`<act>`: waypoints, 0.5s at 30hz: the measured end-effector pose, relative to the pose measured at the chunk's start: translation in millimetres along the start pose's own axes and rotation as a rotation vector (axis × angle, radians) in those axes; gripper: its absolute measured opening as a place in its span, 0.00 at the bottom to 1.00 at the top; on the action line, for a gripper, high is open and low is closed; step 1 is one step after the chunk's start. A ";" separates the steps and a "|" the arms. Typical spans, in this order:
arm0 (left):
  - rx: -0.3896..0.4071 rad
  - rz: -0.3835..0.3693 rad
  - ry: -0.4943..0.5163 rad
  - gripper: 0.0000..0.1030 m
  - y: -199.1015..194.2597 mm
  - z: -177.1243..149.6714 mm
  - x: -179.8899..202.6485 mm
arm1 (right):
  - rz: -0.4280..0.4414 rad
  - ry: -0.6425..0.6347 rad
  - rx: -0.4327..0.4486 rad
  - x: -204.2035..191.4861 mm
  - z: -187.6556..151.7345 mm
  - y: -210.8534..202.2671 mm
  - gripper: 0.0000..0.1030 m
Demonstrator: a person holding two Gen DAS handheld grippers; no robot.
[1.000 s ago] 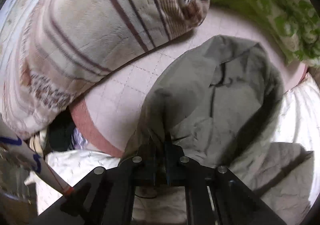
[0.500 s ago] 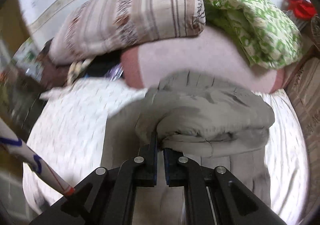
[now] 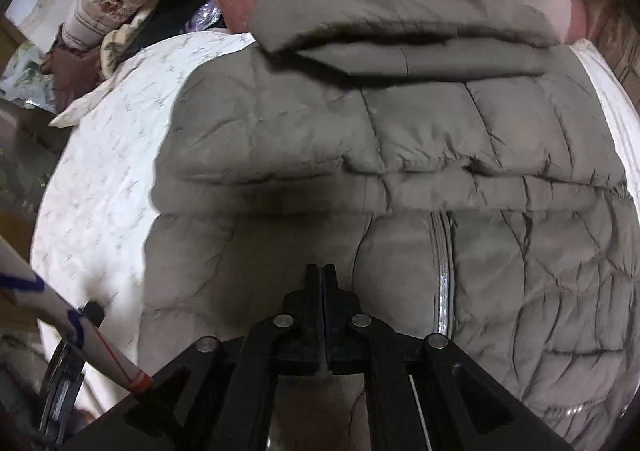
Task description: Fold large clothes
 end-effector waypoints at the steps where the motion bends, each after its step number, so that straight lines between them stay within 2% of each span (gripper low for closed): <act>1: -0.004 -0.009 -0.001 0.63 1.0 0.2 1.7 | -0.009 -0.034 0.025 1.2 1.9 -11.7 0.15; 2: -0.009 -0.016 -0.002 0.63 1.6 -0.2 1.8 | -0.031 -0.059 0.065 5.0 6.7 -24.9 0.34; 3: -0.018 -0.027 -0.004 0.63 3.0 -1.4 4.0 | -0.053 -0.070 0.104 9.7 12.8 -36.4 0.45; 4: -0.025 -0.037 -0.004 0.63 3.9 -2.3 6.1 | -0.088 -0.072 0.165 17.5 24.3 -50.8 0.62; 6: -0.029 -0.046 0.010 0.63 4.1 -3.9 11.2 | -0.194 -0.055 0.292 36.7 53.5 -71.0 0.63; 9: -0.014 -0.029 0.034 0.63 1.8 -3.7 14.7 | -0.314 -0.016 0.350 59.6 98.4 -68.3 0.58; 11: -0.014 -0.015 0.043 0.63 3.2 -3.2 15.0 | -0.379 0.017 0.338 77.6 131.7 -49.8 0.44; 13: -0.019 -0.014 0.044 0.63 5.2 -3.3 15.4 | -0.408 0.057 0.299 92.8 150.2 -29.7 0.44; 14: -0.024 -0.012 0.045 0.63 7.0 -3.1 15.6 | -0.388 0.075 0.268 93.3 156.9 -18.0 0.44; 15: -0.029 -0.012 0.045 0.63 8.4 -3.1 15.8 | -0.324 0.101 0.193 95.1 155.6 0.6 0.44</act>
Point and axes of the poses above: each gripper's, at about its wrist camera, not at the fingertips, and y roughly the way its jaws point, x to its right, z to its top, the point moved 8 cm from there along y, roughly the way its jaws point, and after that the axes turned 7 degrees about -z, right-handed, at the moved point
